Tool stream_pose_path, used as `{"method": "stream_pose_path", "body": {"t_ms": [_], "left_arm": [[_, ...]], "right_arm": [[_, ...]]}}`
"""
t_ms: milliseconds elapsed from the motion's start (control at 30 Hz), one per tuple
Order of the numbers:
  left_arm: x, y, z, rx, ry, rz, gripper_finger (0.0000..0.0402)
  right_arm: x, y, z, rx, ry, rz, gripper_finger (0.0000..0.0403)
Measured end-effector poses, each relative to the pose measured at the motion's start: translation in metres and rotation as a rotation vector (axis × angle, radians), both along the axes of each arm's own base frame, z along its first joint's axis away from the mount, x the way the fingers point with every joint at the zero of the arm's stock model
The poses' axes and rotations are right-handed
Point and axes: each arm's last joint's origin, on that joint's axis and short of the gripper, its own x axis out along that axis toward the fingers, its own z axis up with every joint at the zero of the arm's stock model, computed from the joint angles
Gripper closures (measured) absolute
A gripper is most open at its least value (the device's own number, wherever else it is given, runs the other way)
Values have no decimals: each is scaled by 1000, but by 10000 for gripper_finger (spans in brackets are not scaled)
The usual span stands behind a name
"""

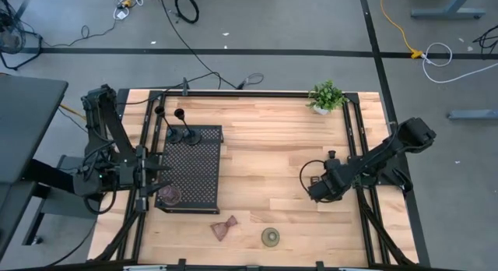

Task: Pick & Place candle stick holders
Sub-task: Put the black candle holder on the shelf aligned with the other black candle holders

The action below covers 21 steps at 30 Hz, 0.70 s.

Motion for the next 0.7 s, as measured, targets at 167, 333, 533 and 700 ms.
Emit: {"method": "stream_pose_path", "body": {"t_ms": [167,333,533,700], "left_arm": [[0,0,0,-6,-1,0,229],[0,0,0,-6,-1,0,229],[0,0,0,-6,-1,0,229],[0,0,0,-26,-4,1,229]], "right_arm": [[3,-4,0,-14,-11,9,330],[7,-5,-1,-32,-63,53,390],[14,-5,-1,-82,-146,94,396],[24,-3,5,-131,-297,157,398]]}}
